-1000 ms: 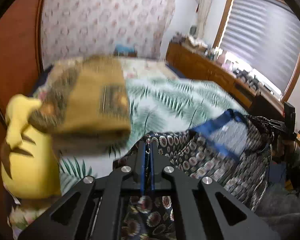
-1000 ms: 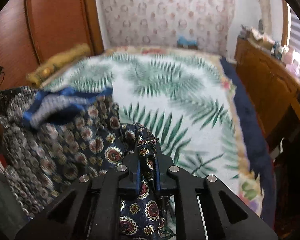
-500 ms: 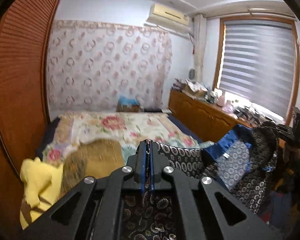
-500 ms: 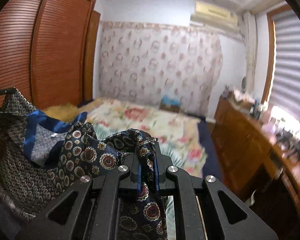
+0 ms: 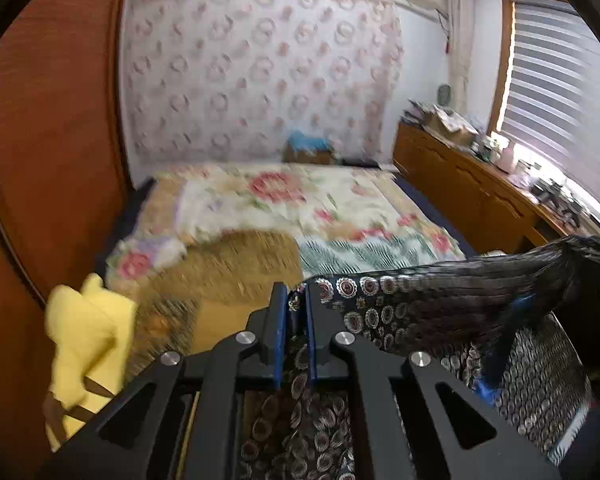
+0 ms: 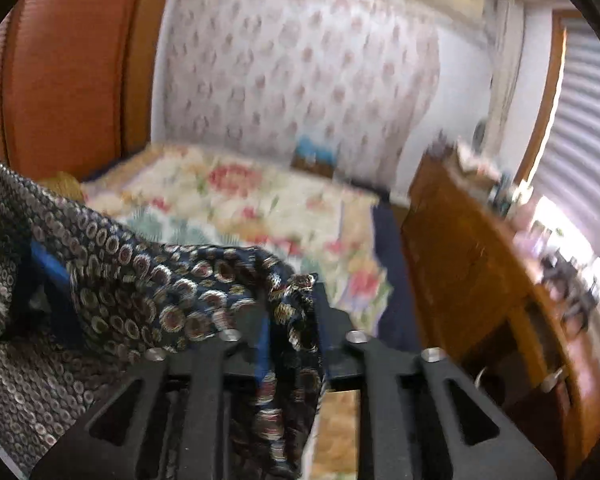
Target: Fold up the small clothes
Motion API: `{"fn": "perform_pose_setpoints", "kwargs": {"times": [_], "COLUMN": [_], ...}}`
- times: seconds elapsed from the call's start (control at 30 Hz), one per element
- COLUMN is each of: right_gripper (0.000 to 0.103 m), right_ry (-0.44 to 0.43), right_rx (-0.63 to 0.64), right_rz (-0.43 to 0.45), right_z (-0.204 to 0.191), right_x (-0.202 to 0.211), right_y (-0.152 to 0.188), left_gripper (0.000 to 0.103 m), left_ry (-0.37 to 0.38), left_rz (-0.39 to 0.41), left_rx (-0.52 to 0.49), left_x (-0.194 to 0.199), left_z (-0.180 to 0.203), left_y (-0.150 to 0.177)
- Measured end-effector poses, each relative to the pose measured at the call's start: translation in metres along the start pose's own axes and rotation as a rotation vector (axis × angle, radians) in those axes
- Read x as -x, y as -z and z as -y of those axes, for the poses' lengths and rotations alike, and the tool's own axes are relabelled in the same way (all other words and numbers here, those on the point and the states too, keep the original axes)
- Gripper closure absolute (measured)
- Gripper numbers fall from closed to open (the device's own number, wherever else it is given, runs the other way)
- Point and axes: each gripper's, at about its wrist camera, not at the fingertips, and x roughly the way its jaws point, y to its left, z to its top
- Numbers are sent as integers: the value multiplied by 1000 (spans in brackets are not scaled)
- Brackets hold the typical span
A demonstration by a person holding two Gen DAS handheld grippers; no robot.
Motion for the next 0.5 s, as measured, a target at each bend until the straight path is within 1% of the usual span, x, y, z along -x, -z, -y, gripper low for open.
{"fn": "perform_pose_setpoints", "kwargs": {"times": [0.03, 0.07, 0.1, 0.17, 0.2, 0.27, 0.37, 0.5], "right_gripper": [64, 64, 63, 60, 59, 58, 53, 48], "right_ry": [-5, -12, -17, -22, -38, -64, -102, -163], "right_rx": [-6, -7, 0, 11, 8, -5, -7, 23], "right_rz": [-29, -47, -61, -75, -79, -77, -54, -51], "right_z": [-3, -7, -11, -17, -19, -22, -38, -67], "right_x": [-12, -21, -27, -34, -37, -35, -28, -24], "right_y": [9, 17, 25, 34, 39, 47, 50, 50], "left_gripper": [94, 90, 88, 86, 85, 83, 80, 77], "left_ry": [-5, -18, -29, -28, -25, -19, 13, 10], "left_rz": [-14, -21, -29, -33, -35, -34, -37, -53], "left_rx": [-11, -22, -32, -45, -61, -75, -88, -96], "left_x": [-3, -3, -3, 1, 4, 12, 24, 32], "left_z": [1, 6, 7, 15, 19, 30, 38, 42], "left_y": [7, 12, 17, 25, 31, 39, 58, 81]}}
